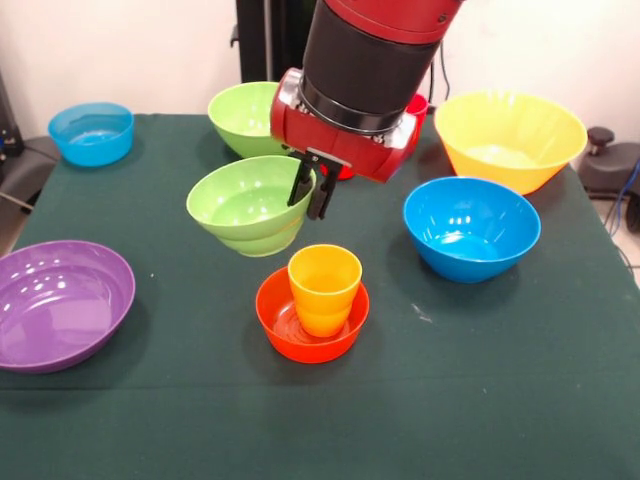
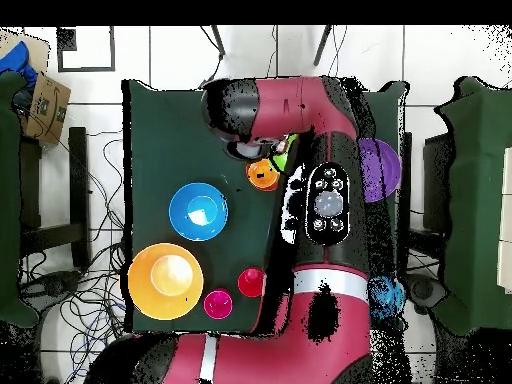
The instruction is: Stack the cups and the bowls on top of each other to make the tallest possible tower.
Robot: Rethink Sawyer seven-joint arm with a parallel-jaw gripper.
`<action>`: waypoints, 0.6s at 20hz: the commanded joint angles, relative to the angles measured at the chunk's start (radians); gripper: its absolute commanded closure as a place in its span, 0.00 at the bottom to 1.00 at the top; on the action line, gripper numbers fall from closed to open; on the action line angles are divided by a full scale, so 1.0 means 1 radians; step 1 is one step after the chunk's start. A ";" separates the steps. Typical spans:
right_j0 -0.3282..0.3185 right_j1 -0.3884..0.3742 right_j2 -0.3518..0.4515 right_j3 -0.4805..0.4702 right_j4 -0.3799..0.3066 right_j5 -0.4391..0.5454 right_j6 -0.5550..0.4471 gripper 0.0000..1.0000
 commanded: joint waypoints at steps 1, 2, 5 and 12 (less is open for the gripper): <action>0.027 0.018 0.034 0.070 0.039 -0.058 0.126 1.00; 0.029 0.021 0.033 0.066 0.045 -0.054 0.131 1.00; 0.045 0.040 0.024 0.027 0.071 -0.015 0.179 1.00; 0.081 0.062 -0.017 -0.014 0.076 -0.006 0.197 1.00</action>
